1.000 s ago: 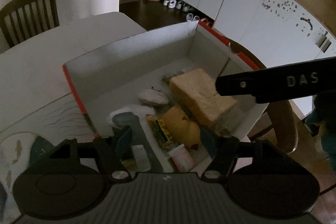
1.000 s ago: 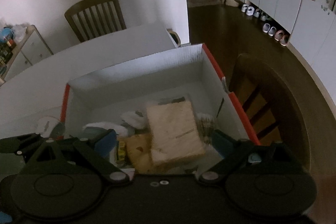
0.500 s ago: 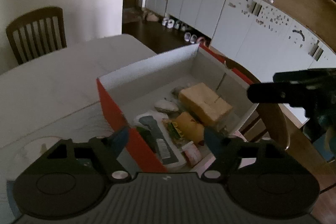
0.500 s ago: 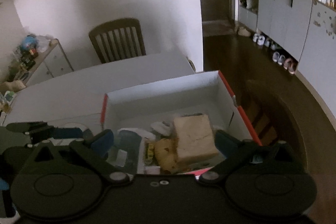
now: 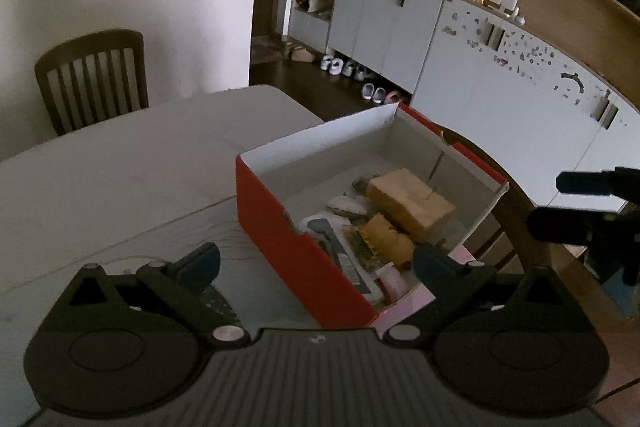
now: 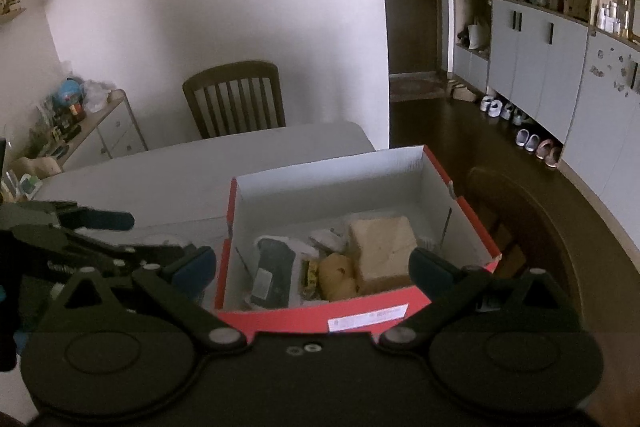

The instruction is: Organize objects

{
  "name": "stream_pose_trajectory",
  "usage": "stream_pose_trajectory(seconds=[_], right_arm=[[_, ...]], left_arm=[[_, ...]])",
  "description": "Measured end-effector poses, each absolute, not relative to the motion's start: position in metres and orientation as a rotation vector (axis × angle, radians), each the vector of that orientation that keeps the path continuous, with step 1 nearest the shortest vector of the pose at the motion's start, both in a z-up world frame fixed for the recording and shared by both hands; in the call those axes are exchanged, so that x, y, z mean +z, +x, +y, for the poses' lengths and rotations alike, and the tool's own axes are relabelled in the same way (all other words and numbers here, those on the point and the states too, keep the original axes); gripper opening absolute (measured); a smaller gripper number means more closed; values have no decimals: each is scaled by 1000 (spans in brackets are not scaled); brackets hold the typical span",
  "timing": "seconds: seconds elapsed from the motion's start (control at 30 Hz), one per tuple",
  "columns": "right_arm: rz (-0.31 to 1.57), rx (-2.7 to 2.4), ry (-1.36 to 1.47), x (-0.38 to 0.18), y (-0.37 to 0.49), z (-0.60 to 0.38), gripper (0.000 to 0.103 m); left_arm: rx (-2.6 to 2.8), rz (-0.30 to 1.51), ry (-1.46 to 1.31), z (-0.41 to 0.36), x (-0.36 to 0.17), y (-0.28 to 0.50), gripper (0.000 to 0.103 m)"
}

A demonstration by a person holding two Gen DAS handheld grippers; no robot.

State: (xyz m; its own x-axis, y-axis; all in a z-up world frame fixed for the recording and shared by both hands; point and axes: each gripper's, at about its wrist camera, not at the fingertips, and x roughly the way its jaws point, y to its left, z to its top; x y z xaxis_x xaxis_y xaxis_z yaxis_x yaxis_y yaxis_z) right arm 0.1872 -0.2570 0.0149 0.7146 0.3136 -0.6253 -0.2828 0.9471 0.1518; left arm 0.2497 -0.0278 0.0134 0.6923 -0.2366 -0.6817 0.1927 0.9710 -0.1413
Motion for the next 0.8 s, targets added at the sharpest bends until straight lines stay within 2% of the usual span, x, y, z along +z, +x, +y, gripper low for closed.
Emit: stream_pose_trajectory(seconds=[0.4,0.8], right_arm=[[674,322,35,18,157,-250,103],[686,329,33,16,143,-249,103]], left_arm=[[-278,721,-27,-23,32,222,103],[-277,737,3,-29,28,215,103]])
